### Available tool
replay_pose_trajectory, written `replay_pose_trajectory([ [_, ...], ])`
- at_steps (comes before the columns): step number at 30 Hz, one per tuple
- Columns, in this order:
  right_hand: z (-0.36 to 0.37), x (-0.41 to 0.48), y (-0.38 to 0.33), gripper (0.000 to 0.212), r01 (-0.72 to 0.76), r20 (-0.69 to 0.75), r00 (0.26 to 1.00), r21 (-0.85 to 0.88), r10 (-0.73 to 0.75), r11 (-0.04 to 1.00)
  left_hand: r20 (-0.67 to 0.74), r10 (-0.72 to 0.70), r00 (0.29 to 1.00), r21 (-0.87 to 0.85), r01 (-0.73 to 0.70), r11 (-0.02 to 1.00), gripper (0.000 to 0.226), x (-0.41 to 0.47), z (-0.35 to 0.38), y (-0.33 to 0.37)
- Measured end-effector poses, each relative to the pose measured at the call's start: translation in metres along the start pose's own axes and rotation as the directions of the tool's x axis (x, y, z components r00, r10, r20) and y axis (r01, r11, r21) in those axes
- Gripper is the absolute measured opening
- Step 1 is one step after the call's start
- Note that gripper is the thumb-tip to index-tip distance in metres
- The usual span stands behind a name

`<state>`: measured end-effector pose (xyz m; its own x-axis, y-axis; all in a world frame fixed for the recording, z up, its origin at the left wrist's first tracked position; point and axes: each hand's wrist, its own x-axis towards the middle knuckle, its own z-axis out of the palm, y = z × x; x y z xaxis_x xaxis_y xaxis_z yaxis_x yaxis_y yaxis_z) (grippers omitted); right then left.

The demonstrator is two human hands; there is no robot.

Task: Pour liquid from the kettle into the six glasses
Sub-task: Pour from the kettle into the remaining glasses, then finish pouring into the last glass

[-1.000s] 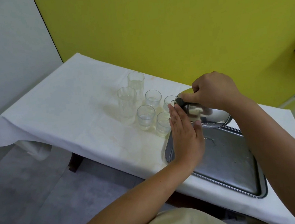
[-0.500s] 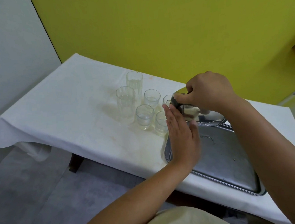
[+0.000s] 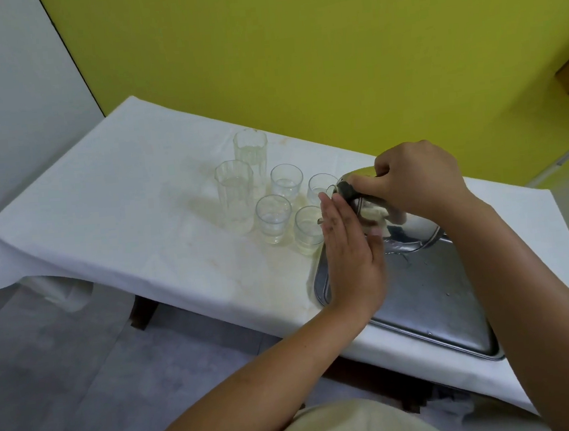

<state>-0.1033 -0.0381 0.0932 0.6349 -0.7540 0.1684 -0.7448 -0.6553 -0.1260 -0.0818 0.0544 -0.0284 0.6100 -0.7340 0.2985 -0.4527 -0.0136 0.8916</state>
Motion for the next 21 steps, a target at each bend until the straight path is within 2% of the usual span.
replay_pose_trajectory([
  [5, 0.013, -0.013, 0.024, 0.052, -0.200, -0.003, 0.978, 0.281, 0.209, 0.939, 0.069, 0.074, 0.995, 0.093, -0.080, 0.992, 0.060, 0.006, 0.001, -0.003],
  [12, 0.037, -0.039, 0.050, 0.059, -0.386, 0.033, 0.889, 0.590, 0.456, 0.709, 0.246, 0.235, 0.940, 0.215, -0.289, 0.933, 0.055, 0.012, -0.004, -0.006],
  [18, 0.059, -0.064, 0.054, 0.054, -0.449, 0.063, 0.728, 0.796, 0.682, 0.406, 0.465, 0.287, 0.837, 0.332, -0.466, 0.820, 0.056, 0.033, 0.001, -0.006],
  [21, 0.073, -0.074, 0.052, 0.053, -0.455, 0.070, 0.663, 0.828, 0.745, 0.327, 0.575, 0.282, 0.768, 0.388, -0.560, 0.732, 0.058, 0.045, 0.001, -0.008],
])
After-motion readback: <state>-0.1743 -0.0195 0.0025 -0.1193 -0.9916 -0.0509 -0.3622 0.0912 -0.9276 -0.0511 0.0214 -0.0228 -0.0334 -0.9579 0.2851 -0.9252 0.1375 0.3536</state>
